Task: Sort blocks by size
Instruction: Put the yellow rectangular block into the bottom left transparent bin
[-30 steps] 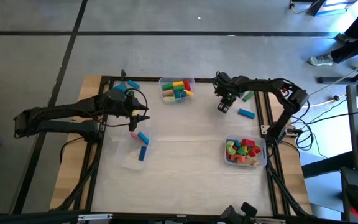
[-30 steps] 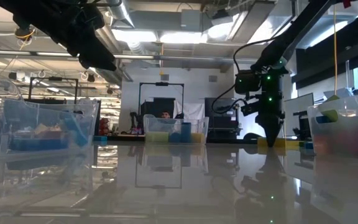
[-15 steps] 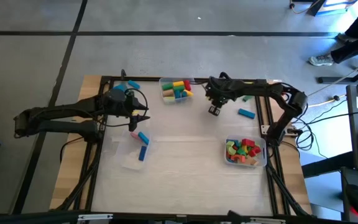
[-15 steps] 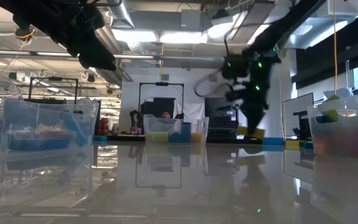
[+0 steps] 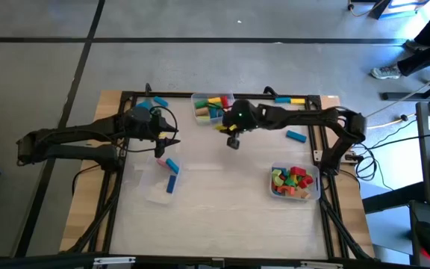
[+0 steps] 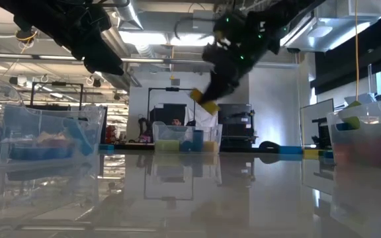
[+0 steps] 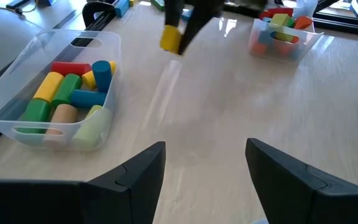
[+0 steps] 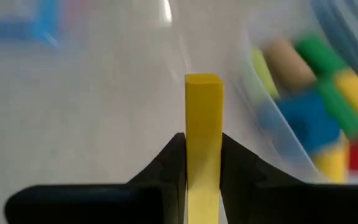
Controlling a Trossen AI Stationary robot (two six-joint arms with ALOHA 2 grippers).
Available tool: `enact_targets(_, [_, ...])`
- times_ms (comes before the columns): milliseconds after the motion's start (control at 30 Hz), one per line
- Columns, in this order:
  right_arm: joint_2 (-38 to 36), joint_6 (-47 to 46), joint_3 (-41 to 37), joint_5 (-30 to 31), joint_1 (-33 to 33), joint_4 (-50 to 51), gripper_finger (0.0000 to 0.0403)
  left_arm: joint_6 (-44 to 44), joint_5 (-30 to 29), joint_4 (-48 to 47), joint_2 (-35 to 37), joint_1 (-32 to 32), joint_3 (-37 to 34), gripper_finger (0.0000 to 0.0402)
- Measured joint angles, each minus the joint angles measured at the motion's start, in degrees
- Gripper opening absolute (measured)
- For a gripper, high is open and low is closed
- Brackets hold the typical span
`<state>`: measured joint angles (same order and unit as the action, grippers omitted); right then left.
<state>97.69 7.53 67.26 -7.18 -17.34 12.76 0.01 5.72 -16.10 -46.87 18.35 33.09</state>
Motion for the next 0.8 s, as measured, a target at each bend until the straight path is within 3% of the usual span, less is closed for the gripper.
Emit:
enact_targets(567, [6.60, -3.07, 0.35, -4.04, 12.65, -30.37, 0.0068, -1.35, 0.00, 0.43, -0.01, 0.00, -0.01, 0.0218])
enact_targets(800, [12.36, -3.28, 4.54, -4.48, 15.84, -34.02, 0.0070, -1.69, 0.00, 0.53, -0.02, 0.00, 0.01, 0.0218])
